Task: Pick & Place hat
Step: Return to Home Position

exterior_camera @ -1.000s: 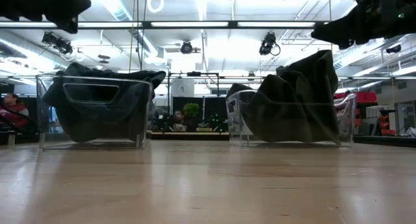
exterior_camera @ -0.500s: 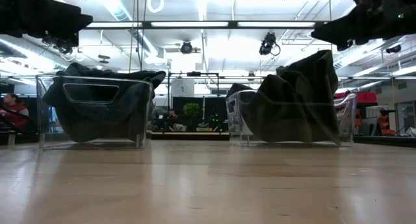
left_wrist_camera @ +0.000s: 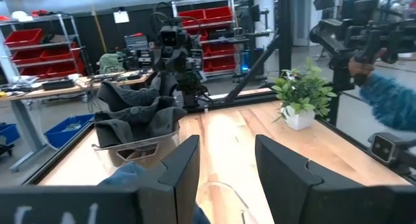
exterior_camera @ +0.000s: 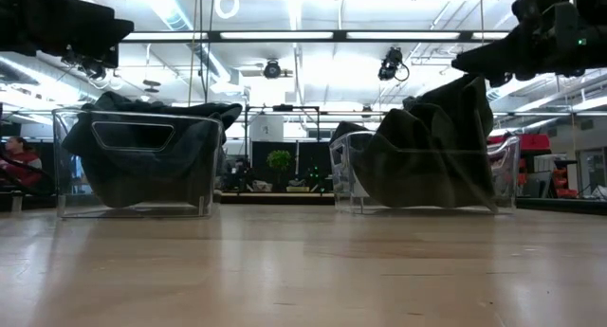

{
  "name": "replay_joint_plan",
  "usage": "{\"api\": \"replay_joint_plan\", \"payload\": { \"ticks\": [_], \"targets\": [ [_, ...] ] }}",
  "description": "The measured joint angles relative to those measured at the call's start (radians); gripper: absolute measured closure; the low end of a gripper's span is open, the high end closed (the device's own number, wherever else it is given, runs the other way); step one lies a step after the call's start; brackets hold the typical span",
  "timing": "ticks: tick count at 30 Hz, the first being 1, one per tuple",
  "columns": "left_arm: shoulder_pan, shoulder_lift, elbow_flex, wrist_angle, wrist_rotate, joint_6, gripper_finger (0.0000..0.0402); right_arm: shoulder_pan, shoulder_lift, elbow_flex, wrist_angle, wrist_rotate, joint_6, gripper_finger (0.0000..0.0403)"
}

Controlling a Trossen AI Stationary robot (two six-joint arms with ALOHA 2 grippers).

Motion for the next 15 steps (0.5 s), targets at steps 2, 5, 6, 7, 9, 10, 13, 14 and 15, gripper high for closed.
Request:
{"api": "replay_joint_plan", "payload": {
  "ticks": [2,5,6,7,9,10,13,14,15],
  "targets": [
    [0.006,0.000,0.000,0.000,0.014,0.000,0.0248,0.000,0.000,-0.005,-0.012,0.000,0.000,0.0286],
    [0.014,0.000,0.000,-0.007,0.015,0.000,0.0248,0.000,-0.005,-0.017,-0.026,-0.002,0.010,0.0286],
    [0.017,0.000,0.000,-0.007,0.015,0.002,0.0248,0.000,-0.005,-0.028,-0.016,-0.002,0.024,0.0286],
    [0.021,0.000,0.000,-0.007,0.015,0.009,0.0248,0.000,-0.006,-0.041,0.001,-0.002,0.032,0.0286],
    [0.029,0.000,0.000,-0.007,0.014,0.040,0.0248,0.000,-0.011,-0.073,0.033,-0.003,0.046,0.0286],
    [0.033,0.000,0.000,-0.007,0.011,0.056,0.0248,0.000,-0.013,-0.089,0.056,-0.002,0.046,0.0286],
    [0.044,0.000,0.000,-0.007,0.008,0.078,0.0248,0.000,-0.019,-0.125,0.085,-0.013,0.050,0.0286],
    [0.047,0.000,0.000,-0.008,0.008,0.078,0.0248,0.000,-0.018,-0.125,0.086,-0.031,0.053,0.0286],
    [0.047,0.000,0.000,-0.008,0.008,0.077,0.0248,0.000,-0.019,-0.125,0.086,-0.058,0.047,0.0286]
  ]
}}
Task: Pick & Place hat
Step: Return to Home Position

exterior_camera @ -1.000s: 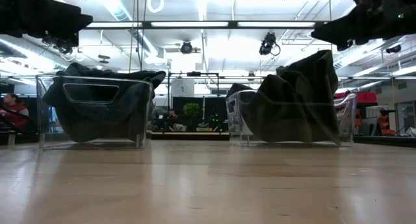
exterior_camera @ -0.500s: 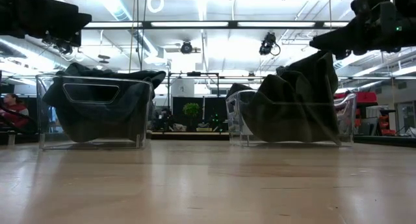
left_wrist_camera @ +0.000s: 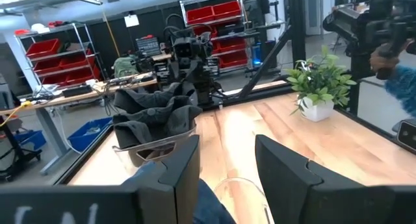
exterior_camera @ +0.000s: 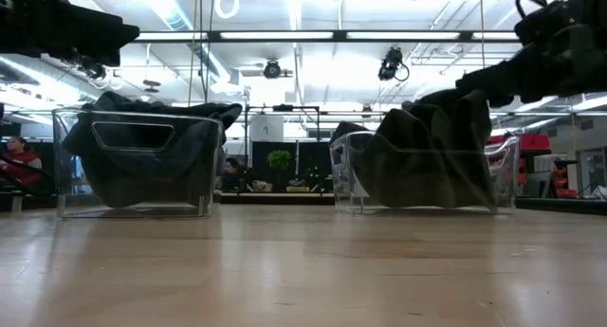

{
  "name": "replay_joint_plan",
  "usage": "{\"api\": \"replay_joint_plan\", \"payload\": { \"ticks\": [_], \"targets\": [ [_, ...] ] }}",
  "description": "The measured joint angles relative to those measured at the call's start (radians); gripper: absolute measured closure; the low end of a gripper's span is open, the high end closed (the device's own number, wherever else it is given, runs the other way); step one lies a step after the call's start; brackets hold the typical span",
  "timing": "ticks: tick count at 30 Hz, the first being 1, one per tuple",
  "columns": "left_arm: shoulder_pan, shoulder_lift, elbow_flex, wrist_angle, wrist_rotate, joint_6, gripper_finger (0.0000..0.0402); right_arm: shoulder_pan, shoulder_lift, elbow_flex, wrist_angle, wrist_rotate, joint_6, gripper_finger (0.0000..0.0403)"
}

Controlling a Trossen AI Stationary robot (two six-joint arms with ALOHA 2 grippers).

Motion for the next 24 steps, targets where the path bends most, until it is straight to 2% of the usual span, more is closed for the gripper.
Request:
{"api": "replay_joint_plan", "payload": {
  "ticks": [3,5,10,19,24],
  "targets": [
    [0.000,0.000,0.000,-0.001,-0.001,0.000,0.0248,0.000,-0.007,0.000,0.002,-0.088,-0.049,0.0286],
    [0.000,0.000,0.000,-0.003,-0.001,-0.004,0.0248,0.000,-0.012,0.000,0.002,-0.105,-0.072,0.0286],
    [0.000,0.001,0.000,-0.014,-0.001,-0.026,0.0248,0.000,-0.012,0.000,-0.016,-0.053,-0.104,0.0286],
    [0.000,0.001,0.000,-0.013,-0.002,-0.034,0.0248,0.000,-0.012,0.002,-0.170,-0.015,0.067,0.0286],
    [0.000,0.001,0.000,-0.013,-0.002,-0.034,0.0248,0.000,-0.012,0.002,-0.192,-0.012,0.083,0.0286]
  ]
}}
